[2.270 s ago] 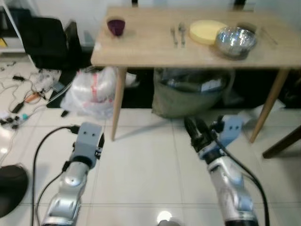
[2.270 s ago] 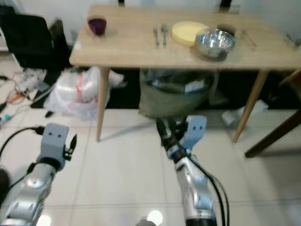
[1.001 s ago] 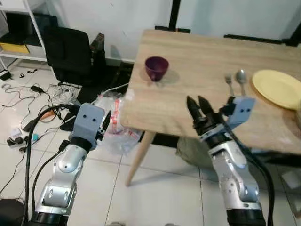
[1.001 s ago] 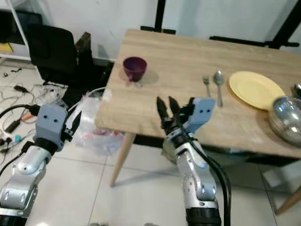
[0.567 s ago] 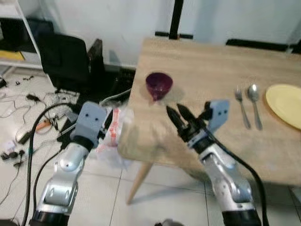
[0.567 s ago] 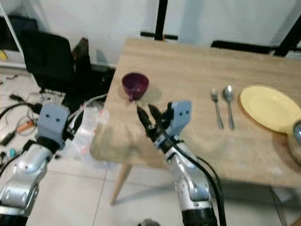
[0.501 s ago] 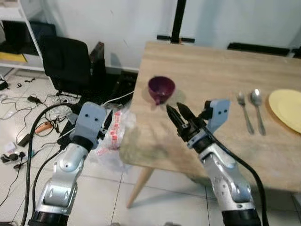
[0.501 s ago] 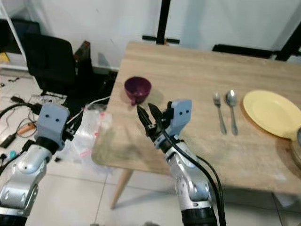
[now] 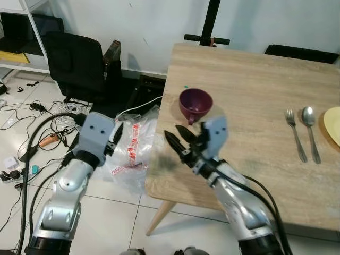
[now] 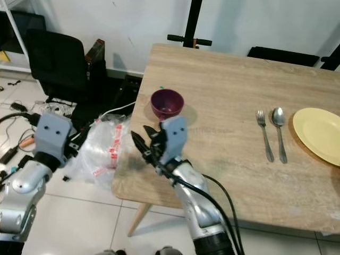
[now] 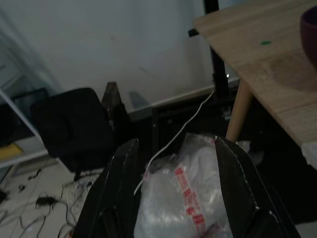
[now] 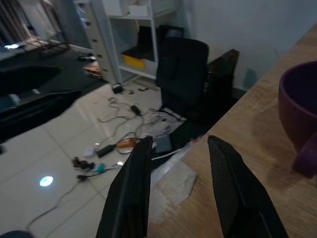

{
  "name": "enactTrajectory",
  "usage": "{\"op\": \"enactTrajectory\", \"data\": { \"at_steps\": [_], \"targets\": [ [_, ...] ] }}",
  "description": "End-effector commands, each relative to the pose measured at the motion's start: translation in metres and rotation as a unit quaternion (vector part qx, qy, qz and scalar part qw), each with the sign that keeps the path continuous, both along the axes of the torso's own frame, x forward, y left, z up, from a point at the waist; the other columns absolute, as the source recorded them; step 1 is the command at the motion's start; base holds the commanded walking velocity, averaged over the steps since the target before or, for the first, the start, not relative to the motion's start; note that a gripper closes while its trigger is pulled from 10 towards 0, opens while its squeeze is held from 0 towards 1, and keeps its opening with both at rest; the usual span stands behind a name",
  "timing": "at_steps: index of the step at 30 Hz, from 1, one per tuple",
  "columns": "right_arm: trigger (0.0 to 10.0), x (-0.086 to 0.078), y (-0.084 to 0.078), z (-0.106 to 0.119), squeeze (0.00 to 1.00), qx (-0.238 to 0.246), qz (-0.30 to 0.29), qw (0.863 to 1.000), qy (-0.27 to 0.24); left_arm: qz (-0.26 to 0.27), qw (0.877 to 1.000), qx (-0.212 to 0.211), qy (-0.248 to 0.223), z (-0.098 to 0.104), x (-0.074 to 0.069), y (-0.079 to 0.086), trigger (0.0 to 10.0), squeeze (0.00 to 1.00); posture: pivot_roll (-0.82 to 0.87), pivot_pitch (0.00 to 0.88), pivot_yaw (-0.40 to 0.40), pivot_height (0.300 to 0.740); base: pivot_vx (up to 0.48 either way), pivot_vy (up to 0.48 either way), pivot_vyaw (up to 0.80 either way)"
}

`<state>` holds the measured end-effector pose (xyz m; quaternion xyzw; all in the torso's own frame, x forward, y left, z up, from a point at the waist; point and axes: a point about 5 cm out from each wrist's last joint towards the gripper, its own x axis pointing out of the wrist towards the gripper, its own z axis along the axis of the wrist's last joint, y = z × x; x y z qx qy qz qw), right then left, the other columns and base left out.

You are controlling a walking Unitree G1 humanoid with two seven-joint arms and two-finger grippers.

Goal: Setting the table

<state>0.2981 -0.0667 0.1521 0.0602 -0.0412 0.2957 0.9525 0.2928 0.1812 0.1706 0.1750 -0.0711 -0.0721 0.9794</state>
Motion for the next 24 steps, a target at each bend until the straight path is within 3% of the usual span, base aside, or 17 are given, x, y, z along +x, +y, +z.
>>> {"op": "enactTrajectory", "data": {
  "at_steps": [1,2,3,4,6,8,9,12,17,24],
  "targets": [
    [10.0,0.001,-0.001,-0.004,0.00,-0.013,-0.012,1.000,0.002,0.002,1.000,-0.009,0.007,-0.001,-0.001,0.001,10.0,0.00,-0.05,0.047,0.014,0.740,0.000,0.000,0.00],
    [10.0,0.003,0.000,-0.004,0.00,-0.017,-0.020,1.000,0.003,-0.008,1.000,-0.007,0.012,0.000,-0.001,0.001,10.0,0.00,-0.04,0.050,0.011,0.740,0.000,0.000,0.00],
    [10.0,0.008,0.001,-0.005,0.00,-0.025,-0.039,0.999,-0.001,-0.069,0.997,0.000,0.040,-0.001,-0.006,-0.002,10.0,0.00,-0.04,0.053,0.008,0.740,0.000,0.000,0.00],
    [10.0,0.008,0.001,-0.005,0.00,-0.025,-0.039,0.999,-0.001,-0.069,0.997,0.000,0.040,-0.001,-0.006,-0.002,10.0,0.00,-0.04,0.053,0.008,0.740,0.000,0.000,0.00],
    [10.0,0.012,0.003,-0.006,0.00,-0.035,-0.055,0.998,-0.004,-0.142,0.987,-0.010,0.072,0.000,-0.015,-0.007,10.0,0.00,-0.03,0.059,0.008,0.740,0.000,0.000,0.00],
    [10.0,0.012,0.003,-0.006,0.00,-0.035,-0.055,0.998,-0.004,-0.142,0.987,-0.010,0.072,0.000,-0.015,-0.007,10.0,0.00,-0.03,0.059,0.008,0.740,0.000,0.000,0.00],
    [10.0,0.019,0.005,-0.006,0.00,-0.042,-0.085,0.996,-0.006,-0.198,0.975,-0.031,0.094,0.007,-0.024,-0.008,10.0,0.00,-0.01,0.062,0.011,0.740,0.000,0.000,0.00],
    [10.0,0.027,0.006,-0.005,0.00,-0.049,-0.122,0.991,-0.006,-0.231,0.967,-0.042,0.102,0.014,-0.030,-0.008,10.0,0.00,0.00,0.064,0.010,0.740,0.000,0.000,0.00],
    [10.0,0.034,0.003,-0.004,0.00,-0.059,-0.162,0.985,-0.012,-0.230,0.968,-0.050,0.088,0.025,-0.030,-0.009,10.0,0.00,0.01,0.067,0.004,0.740,0.000,0.000,0.00],
    [10.0,0.040,-0.007,-0.025,0.00,-0.077,-0.188,0.979,0.032,-0.235,0.965,-0.056,0.098,0.024,-0.032,-0.015,10.0,0.00,0.01,0.071,0.004,0.740,0.000,0.000,0.00]
  ]
}}
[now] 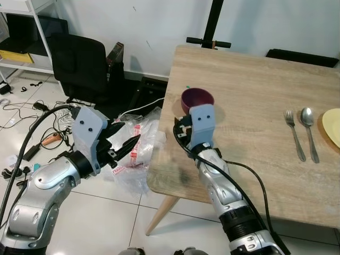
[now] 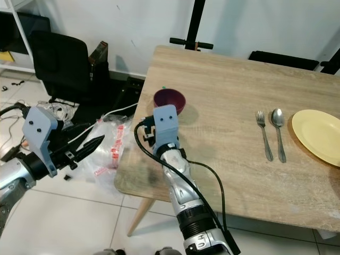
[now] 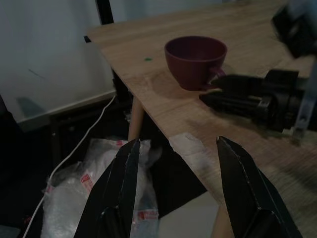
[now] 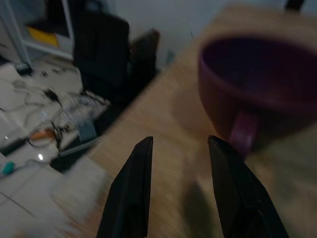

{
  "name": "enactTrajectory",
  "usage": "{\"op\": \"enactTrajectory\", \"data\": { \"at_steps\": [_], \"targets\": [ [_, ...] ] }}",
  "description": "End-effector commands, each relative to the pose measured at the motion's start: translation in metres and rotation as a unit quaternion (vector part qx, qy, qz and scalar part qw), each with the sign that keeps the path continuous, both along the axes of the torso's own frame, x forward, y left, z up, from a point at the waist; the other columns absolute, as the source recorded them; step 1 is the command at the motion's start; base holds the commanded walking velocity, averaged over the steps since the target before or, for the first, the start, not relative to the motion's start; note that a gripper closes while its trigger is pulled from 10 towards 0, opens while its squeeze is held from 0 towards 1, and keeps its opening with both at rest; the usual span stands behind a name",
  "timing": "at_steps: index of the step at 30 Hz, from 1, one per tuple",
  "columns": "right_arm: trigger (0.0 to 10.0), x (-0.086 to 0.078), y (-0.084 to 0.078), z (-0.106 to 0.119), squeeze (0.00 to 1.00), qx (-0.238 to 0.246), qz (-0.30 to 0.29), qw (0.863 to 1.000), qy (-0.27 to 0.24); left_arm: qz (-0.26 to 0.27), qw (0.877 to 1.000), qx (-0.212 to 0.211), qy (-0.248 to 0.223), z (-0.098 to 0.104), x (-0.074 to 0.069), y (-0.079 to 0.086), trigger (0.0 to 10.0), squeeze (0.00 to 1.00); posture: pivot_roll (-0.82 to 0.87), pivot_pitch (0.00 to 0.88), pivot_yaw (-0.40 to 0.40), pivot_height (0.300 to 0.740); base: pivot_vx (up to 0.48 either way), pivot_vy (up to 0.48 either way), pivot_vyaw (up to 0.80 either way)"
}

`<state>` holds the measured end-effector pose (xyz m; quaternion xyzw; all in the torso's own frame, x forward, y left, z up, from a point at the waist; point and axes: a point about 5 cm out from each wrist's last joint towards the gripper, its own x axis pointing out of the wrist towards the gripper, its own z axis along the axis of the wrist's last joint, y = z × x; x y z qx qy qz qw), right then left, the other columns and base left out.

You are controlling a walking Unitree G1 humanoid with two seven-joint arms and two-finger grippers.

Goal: Setting the table

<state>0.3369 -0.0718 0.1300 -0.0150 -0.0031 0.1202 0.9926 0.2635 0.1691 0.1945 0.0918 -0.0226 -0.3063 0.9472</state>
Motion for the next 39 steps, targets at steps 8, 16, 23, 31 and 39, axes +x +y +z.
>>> {"op": "enactTrajectory", "data": {
  "at_steps": [8,16,23,31,39],
  "targets": [
    [10.0,0.010,0.000,-0.010,0.00,-0.008,-0.017,1.000,0.015,-0.013,1.000,-0.011,0.010,0.000,-0.005,-0.013,10.0,0.00,0.01,0.080,0.003,0.740,0.000,0.000,0.00],
    [10.0,0.019,-0.005,-0.001,0.00,-0.019,-0.030,0.999,-0.007,-0.009,1.000,-0.008,0.015,-0.001,-0.008,-0.012,10.0,0.00,0.01,0.079,0.002,0.740,0.000,0.000,0.00],
    [10.0,0.016,-0.026,0.002,0.00,-0.019,-0.058,0.998,-0.026,-0.010,1.000,-0.005,0.017,-0.001,-0.007,-0.013,10.0,0.00,0.00,0.084,0.003,0.740,0.000,0.000,0.00],
    [10.0,0.005,-0.043,0.002,0.00,-0.018,-0.068,0.997,-0.040,-0.016,1.000,-0.003,0.023,-0.002,-0.007,-0.014,10.0,0.00,-0.02,0.092,0.013,0.740,0.000,0.000,0.00],
    [10.0,-0.010,-0.039,0.006,0.00,-0.015,-0.031,0.998,-0.053,-0.021,1.000,0.002,0.021,-0.001,-0.005,-0.013,10.0,0.00,-0.02,0.089,0.020,0.740,0.000,0.000,0.00]
  ]
}}
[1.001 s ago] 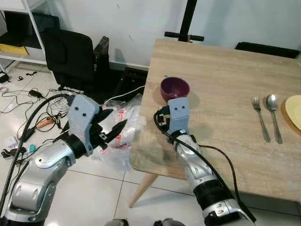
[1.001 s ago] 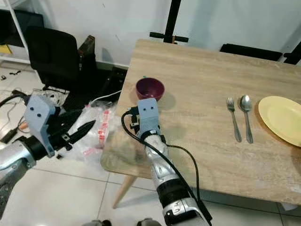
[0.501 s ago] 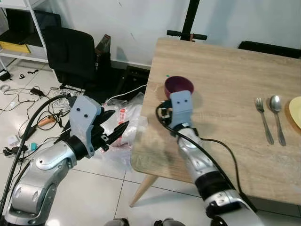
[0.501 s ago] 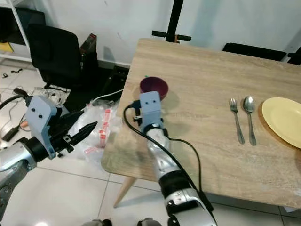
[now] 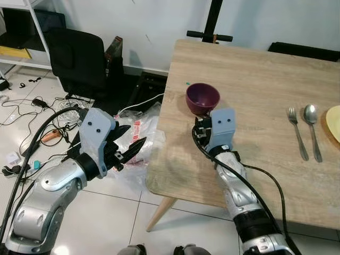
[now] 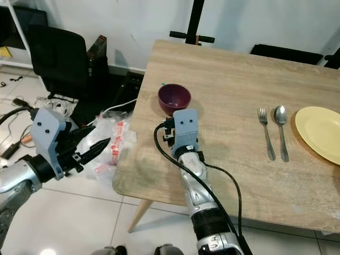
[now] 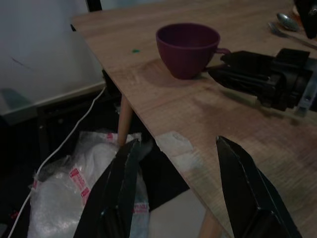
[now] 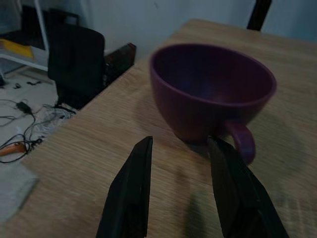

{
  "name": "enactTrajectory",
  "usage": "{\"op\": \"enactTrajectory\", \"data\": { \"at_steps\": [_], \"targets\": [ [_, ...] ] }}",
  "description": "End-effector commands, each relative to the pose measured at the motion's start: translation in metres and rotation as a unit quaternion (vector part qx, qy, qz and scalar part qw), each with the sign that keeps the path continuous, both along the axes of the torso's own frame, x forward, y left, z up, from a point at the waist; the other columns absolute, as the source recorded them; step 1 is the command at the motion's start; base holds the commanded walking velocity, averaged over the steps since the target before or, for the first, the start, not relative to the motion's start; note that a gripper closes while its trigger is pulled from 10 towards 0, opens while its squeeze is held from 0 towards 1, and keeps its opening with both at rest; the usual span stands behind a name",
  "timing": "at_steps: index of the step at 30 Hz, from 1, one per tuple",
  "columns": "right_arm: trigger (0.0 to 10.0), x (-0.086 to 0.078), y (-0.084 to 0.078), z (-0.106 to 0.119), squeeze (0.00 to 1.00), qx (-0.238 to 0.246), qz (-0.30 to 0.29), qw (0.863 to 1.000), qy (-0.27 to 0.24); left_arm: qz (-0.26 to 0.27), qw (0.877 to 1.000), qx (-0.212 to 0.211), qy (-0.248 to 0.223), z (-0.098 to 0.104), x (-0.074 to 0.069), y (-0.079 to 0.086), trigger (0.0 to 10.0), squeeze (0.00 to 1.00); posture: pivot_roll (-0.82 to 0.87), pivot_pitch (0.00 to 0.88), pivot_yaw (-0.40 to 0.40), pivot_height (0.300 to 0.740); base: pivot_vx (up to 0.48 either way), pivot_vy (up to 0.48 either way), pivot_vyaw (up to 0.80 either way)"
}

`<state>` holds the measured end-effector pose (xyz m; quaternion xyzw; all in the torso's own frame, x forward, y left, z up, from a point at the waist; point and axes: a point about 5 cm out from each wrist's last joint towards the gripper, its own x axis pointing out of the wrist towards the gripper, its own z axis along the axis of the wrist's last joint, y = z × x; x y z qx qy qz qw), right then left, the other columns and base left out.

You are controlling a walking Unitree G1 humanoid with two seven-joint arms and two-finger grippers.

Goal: Setting the table

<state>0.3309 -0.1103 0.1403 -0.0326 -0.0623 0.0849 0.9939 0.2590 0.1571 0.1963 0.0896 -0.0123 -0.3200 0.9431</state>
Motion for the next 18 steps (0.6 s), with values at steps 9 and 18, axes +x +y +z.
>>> {"op": "enactTrajectory", "data": {
  "at_steps": [9,18],
  "targets": [
    [10.0,-0.022,-0.018,0.019,1.00,-0.037,-0.003,0.999,-0.039,-0.007,1.000,0.002,0.013,-0.004,-0.002,-0.001,10.0,0.00,-0.02,0.090,0.016,0.740,0.000,0.000,0.00],
    [10.0,-0.022,-0.037,0.007,0.00,-0.045,0.019,0.999,0.009,-0.010,1.000,0.002,0.013,-0.004,0.000,-0.002,10.0,0.00,-0.03,0.091,0.021,0.740,0.000,0.000,0.00]
  ]
}}
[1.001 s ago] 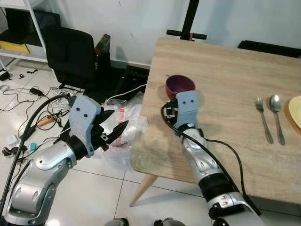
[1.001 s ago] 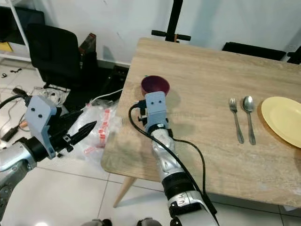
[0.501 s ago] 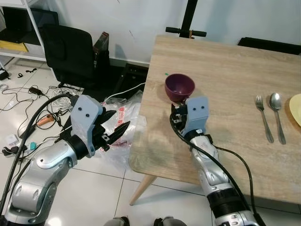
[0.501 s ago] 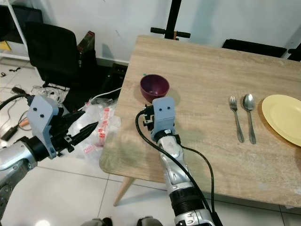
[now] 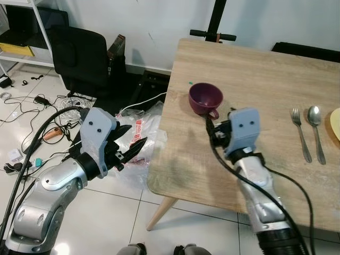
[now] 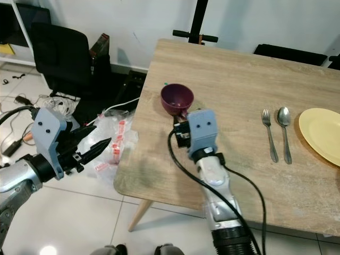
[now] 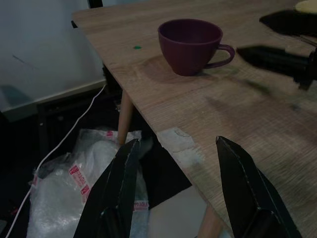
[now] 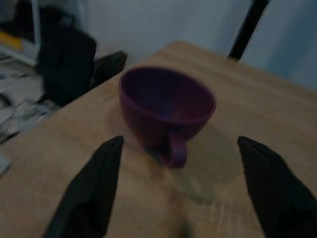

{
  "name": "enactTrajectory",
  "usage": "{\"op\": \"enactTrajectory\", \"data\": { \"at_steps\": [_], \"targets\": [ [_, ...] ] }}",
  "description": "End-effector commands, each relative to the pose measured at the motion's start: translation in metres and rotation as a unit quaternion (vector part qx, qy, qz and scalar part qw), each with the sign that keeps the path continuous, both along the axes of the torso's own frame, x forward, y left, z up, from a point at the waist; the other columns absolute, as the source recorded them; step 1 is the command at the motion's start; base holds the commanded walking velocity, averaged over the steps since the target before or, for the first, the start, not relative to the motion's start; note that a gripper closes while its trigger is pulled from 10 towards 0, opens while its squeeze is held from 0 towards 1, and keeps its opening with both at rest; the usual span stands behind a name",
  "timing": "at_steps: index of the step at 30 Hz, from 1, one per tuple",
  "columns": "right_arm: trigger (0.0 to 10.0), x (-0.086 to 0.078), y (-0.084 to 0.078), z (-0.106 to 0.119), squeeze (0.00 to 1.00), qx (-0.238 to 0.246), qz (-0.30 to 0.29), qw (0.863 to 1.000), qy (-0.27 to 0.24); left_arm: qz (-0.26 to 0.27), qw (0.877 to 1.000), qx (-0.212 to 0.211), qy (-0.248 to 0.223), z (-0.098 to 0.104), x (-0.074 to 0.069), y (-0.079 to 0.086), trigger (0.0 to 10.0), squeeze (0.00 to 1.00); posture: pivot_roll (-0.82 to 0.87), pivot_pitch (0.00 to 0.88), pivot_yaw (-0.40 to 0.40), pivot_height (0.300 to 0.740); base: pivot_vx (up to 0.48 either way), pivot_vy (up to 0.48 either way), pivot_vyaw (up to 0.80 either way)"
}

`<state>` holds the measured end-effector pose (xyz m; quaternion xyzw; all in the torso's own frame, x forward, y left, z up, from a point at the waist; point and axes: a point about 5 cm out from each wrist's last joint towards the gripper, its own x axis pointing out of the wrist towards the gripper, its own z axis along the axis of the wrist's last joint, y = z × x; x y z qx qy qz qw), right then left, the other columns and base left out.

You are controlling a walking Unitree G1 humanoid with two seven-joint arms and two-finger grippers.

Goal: Setting the table

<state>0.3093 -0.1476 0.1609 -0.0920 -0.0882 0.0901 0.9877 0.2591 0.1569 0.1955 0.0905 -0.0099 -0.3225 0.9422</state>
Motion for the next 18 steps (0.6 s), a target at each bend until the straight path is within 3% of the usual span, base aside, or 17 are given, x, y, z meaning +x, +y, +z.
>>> {"op": "enactTrajectory", "data": {
  "at_steps": [1,5,10,18],
  "targets": [
    [10.0,0.000,0.001,-0.017,0.00,0.023,0.020,0.998,0.051,-0.008,1.000,0.000,0.010,-0.003,0.001,-0.002,10.0,0.00,-0.03,0.091,0.021,0.740,0.000,0.000,0.00],
    [10.0,0.006,0.001,-0.021,0.00,0.042,0.023,0.997,0.061,-0.008,1.000,-0.002,0.008,-0.002,0.001,-0.002,10.0,0.00,-0.02,0.091,0.022,0.740,0.000,0.000,0.00],
    [10.0,0.027,-0.001,-0.020,0.00,0.071,0.028,0.995,0.067,-0.007,1.000,-0.002,0.007,-0.001,0.000,-0.003,10.0,0.00,-0.01,0.096,0.019,0.740,0.000,0.000,0.00],
    [10.0,0.039,-0.003,-0.023,0.00,0.094,0.046,0.991,0.082,-0.002,1.000,-0.002,0.006,-0.001,-0.001,-0.001,10.0,0.00,0.00,0.098,0.016,0.740,0.000,0.000,0.00]
  ]
}}
